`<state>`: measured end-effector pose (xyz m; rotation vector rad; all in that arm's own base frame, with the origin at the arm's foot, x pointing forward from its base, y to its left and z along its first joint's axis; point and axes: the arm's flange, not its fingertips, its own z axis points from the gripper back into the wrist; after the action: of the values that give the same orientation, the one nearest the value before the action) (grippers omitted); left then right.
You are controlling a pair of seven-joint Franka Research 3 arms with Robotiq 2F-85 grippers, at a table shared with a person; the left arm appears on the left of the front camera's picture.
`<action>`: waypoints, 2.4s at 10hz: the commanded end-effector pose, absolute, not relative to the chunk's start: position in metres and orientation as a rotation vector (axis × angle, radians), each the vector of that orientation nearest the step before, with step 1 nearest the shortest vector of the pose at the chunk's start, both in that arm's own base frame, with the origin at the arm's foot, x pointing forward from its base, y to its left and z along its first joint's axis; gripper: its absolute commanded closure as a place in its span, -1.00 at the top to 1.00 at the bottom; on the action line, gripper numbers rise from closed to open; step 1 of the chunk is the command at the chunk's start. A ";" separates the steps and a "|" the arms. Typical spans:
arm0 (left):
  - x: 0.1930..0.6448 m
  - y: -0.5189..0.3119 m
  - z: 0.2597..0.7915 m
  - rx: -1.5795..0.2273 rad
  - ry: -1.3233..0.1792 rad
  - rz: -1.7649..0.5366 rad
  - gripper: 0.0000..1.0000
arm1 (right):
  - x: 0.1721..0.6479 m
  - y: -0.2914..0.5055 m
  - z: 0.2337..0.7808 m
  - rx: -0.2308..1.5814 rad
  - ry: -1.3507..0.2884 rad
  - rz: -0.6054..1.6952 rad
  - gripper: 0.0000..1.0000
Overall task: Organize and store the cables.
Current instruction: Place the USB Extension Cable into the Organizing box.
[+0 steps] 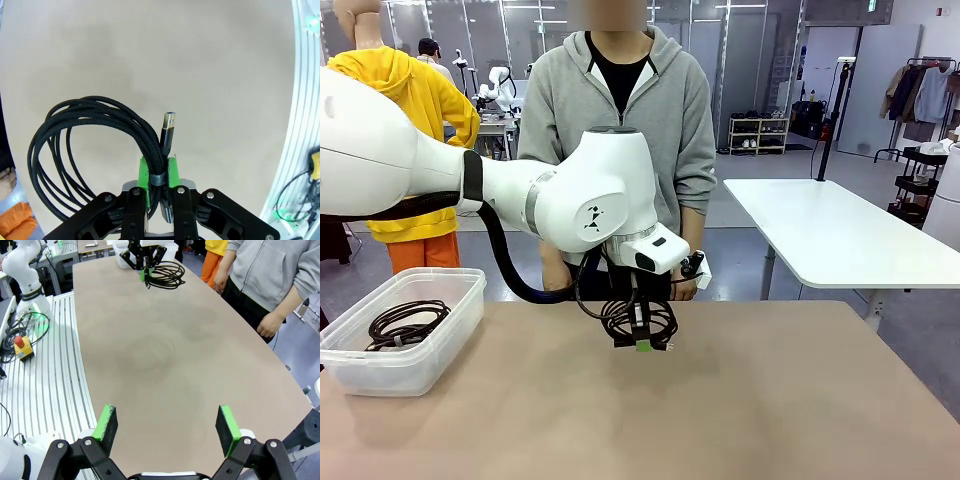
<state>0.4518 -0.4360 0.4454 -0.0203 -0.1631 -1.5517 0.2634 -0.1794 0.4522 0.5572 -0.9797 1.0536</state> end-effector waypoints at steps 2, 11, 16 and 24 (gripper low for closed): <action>0.452 -0.436 0.444 -0.004 -0.160 -1.533 -1.00 | 0.264 -0.180 0.452 0.556 -0.999 1.065 1.00; 0.449 -0.220 0.527 0.067 -0.204 -1.594 -0.67 | 0.264 -0.180 0.452 0.556 -0.999 1.065 1.00; 0.480 -0.054 0.532 0.218 -0.208 -1.587 -0.67 | 0.264 -0.180 0.452 0.556 -0.999 1.065 1.00; 0.554 0.032 0.459 0.085 -0.184 -1.528 -0.67 | 0.264 -0.180 0.452 0.556 -0.999 1.065 1.00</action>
<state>0.5442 0.0305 0.4573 0.0962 -0.1725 -1.5366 0.2638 -0.1794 0.4523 0.5568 -0.9797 1.0496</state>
